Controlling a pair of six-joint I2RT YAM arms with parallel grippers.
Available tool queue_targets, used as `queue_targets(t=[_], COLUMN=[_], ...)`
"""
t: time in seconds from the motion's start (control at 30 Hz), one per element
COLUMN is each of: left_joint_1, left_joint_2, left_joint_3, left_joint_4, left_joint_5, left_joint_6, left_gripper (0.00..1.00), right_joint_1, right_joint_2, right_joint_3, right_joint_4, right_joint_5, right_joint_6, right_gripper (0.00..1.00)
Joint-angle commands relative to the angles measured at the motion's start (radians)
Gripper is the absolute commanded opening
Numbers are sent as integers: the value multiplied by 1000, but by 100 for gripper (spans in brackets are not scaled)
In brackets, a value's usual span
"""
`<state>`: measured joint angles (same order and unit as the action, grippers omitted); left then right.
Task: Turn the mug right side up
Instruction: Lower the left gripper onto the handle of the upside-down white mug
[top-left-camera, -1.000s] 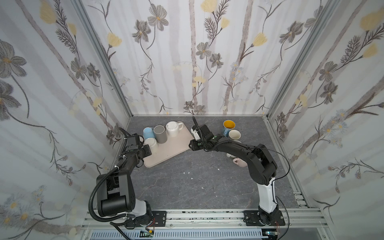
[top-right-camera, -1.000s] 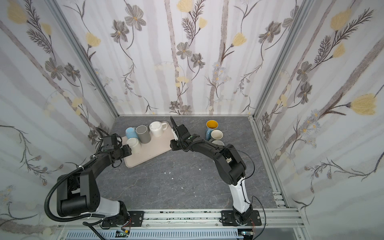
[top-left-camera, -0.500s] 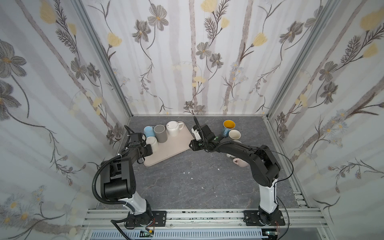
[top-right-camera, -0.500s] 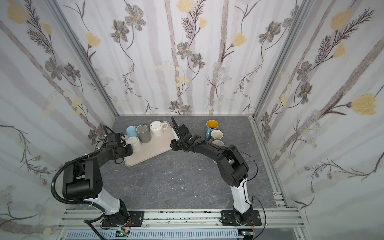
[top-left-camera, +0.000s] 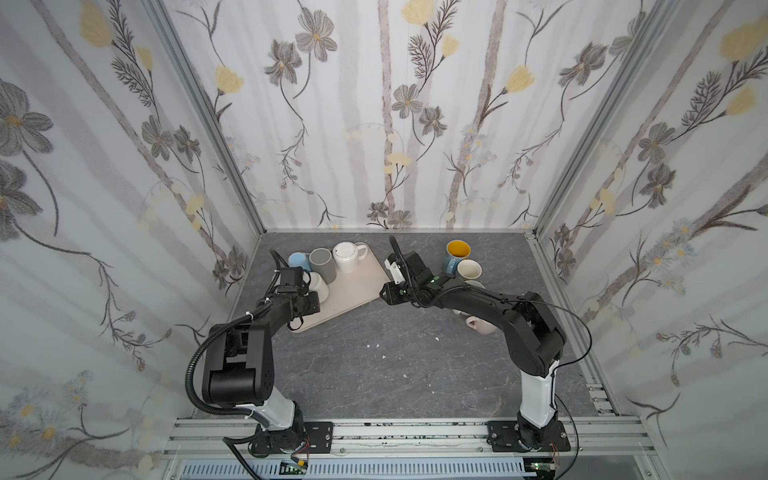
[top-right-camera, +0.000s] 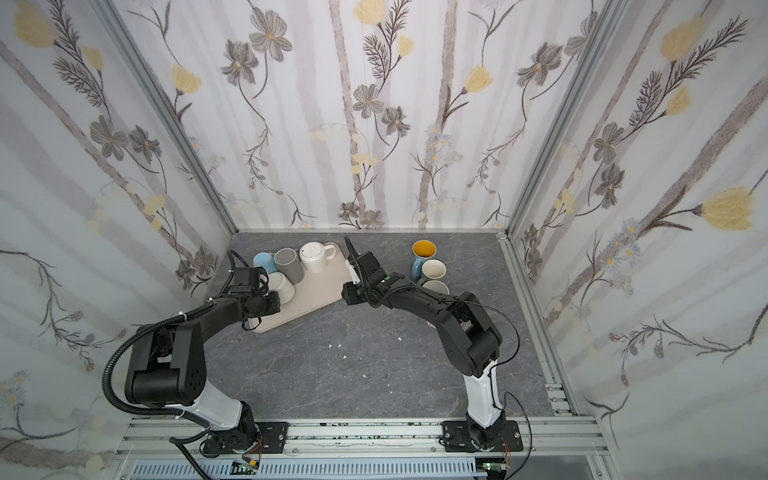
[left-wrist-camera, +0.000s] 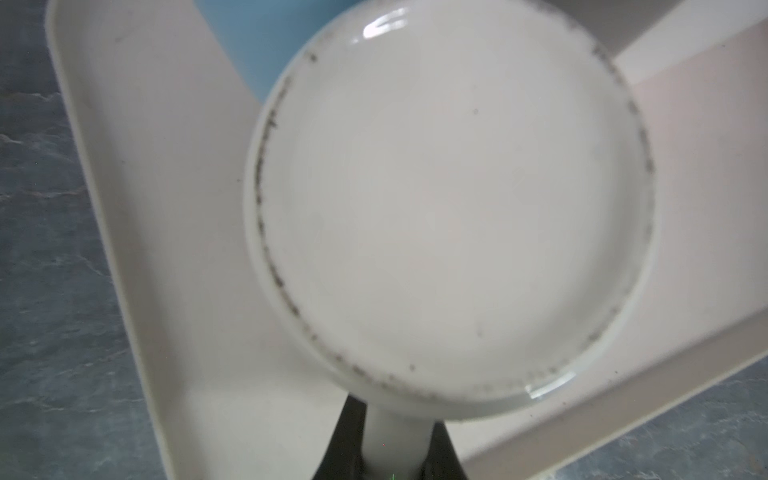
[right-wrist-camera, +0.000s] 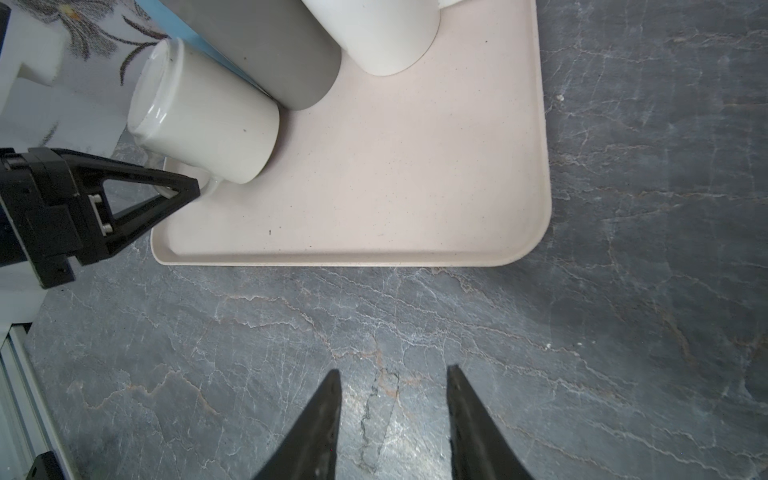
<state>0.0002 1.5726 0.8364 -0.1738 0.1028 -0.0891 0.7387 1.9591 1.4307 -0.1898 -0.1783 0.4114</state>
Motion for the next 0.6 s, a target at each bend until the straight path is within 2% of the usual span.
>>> queue_targets(t=[0.0,0.27,0.4,0.57], left_joint_1=[-36,-131,-218,-309], left_joint_2=[-32,-87,-22,145], left_joint_3=[-21,-78,14,199], left_joint_4=[44,236,177,31], left_joint_5=[30,149,19,-172], left_joint_6=[-84,-346,-363,-333], left_gripper=[4,2,2,3], right_joint_1=[-8,-45,-47,-47], right_joint_2=[-22,-60,-62,-61], right_joint_3=[-31,-163,-175,-193], right_joint_4=[56,225,235,252], right_joint_5=[-30,-142,-147,-153], right_joint_6=[38,184,191,203], right_gripper=[41,41,41,41])
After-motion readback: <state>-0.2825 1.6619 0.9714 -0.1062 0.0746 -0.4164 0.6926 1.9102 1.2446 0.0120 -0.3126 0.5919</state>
